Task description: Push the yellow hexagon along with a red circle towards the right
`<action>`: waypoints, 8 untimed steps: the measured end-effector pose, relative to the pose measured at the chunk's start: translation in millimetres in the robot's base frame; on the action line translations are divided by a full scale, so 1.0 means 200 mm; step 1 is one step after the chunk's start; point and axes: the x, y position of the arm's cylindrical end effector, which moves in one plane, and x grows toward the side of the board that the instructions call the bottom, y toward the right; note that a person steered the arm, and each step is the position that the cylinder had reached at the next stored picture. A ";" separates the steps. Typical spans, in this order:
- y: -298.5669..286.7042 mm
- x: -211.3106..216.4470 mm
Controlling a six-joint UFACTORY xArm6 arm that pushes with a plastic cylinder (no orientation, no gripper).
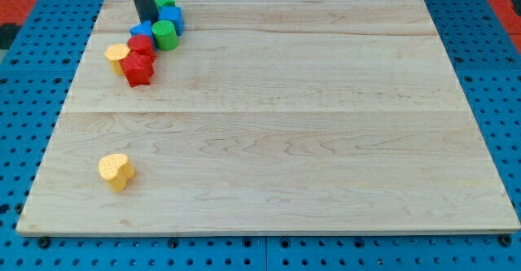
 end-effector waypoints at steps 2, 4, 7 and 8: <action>-0.01 0.12; -0.56 0.13; 0.11 0.43; 0.48 0.43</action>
